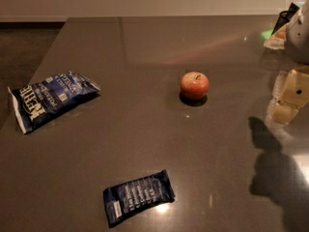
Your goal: Move apple near blue chip bag
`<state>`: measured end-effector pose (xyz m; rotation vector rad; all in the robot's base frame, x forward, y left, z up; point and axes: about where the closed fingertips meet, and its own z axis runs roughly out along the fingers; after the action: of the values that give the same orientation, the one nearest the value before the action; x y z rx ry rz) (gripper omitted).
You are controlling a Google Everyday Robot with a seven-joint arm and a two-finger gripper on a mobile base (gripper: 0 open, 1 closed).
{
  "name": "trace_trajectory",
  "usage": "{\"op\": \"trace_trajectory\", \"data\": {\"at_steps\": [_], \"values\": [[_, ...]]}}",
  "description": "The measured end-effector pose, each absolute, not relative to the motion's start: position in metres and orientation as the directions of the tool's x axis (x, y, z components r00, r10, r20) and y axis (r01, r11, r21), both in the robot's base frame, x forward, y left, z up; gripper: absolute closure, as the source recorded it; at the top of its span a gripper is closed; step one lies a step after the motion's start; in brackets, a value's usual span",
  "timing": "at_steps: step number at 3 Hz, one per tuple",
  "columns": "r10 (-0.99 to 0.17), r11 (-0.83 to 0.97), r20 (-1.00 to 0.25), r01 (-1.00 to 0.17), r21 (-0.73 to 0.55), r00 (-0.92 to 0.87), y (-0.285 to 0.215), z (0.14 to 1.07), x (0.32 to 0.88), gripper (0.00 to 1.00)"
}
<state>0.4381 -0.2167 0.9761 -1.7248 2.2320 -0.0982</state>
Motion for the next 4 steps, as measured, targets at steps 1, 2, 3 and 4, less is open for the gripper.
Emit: {"op": "trace_trajectory", "data": {"at_steps": [1, 2, 3, 4], "values": [[-0.953, 0.27, -0.207, -0.931, -0.246, -0.221, -0.217, 0.976, 0.438, 0.0], [-0.943, 0.287, -0.241, -0.927, -0.241, -0.229, -0.208, 0.972, 0.449, 0.0], [-0.927, 0.318, -0.278, -0.921, -0.228, -0.251, -0.19, 0.959, 0.471, 0.0], [-0.911, 0.35, -0.305, -0.911, -0.219, -0.277, -0.171, 0.944, 0.493, 0.0]]}}
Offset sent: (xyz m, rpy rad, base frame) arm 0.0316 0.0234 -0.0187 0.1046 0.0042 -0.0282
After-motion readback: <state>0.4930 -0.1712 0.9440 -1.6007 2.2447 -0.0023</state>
